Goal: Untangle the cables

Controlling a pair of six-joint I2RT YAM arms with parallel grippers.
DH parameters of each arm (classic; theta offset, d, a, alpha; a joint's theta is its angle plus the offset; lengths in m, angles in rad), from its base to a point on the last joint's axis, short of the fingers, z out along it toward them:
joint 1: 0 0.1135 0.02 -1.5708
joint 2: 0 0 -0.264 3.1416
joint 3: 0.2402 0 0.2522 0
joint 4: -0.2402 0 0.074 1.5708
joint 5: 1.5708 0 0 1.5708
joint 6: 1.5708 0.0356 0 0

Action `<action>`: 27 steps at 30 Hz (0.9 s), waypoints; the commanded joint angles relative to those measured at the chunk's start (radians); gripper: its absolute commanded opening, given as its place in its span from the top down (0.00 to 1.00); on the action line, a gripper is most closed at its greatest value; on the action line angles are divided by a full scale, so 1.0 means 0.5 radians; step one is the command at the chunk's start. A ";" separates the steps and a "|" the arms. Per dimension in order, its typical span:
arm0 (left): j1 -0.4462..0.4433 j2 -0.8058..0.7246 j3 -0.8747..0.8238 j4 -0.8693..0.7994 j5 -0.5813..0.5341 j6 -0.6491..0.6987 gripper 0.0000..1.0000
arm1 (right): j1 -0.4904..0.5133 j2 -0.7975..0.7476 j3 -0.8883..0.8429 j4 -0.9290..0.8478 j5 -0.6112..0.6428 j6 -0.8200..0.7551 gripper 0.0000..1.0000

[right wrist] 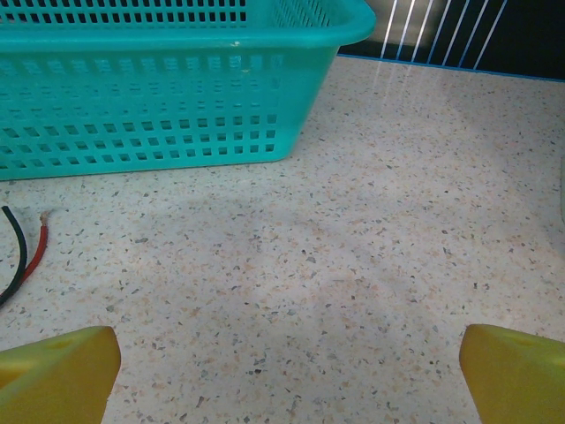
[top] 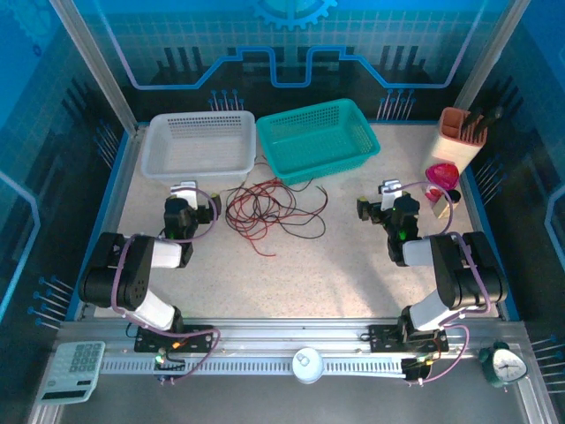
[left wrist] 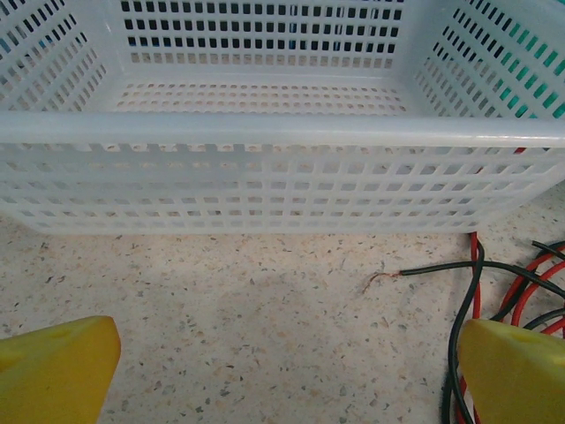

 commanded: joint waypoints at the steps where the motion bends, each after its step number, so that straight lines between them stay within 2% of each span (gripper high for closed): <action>1: 0.032 0.002 0.002 0.048 0.032 -0.030 0.01 | -0.011 -0.032 0.022 0.000 -0.021 0.009 0.00; 13: 0.032 -0.003 -0.015 0.076 0.033 -0.034 0.01 | -0.014 -0.029 0.023 -0.004 -0.030 0.010 0.00; 17: 0.044 -0.062 -0.101 0.178 -0.074 -0.086 0.01 | -0.016 -0.037 0.013 0.017 -0.032 0.008 0.00; 23: 0.041 -0.461 -0.046 -0.232 -0.093 -0.089 0.01 | -0.006 -0.287 0.070 -0.281 -0.001 0.006 0.00; 27: 0.041 -0.737 0.058 -0.526 -0.154 -0.146 0.01 | 0.006 -0.547 0.151 -0.629 0.051 0.064 0.00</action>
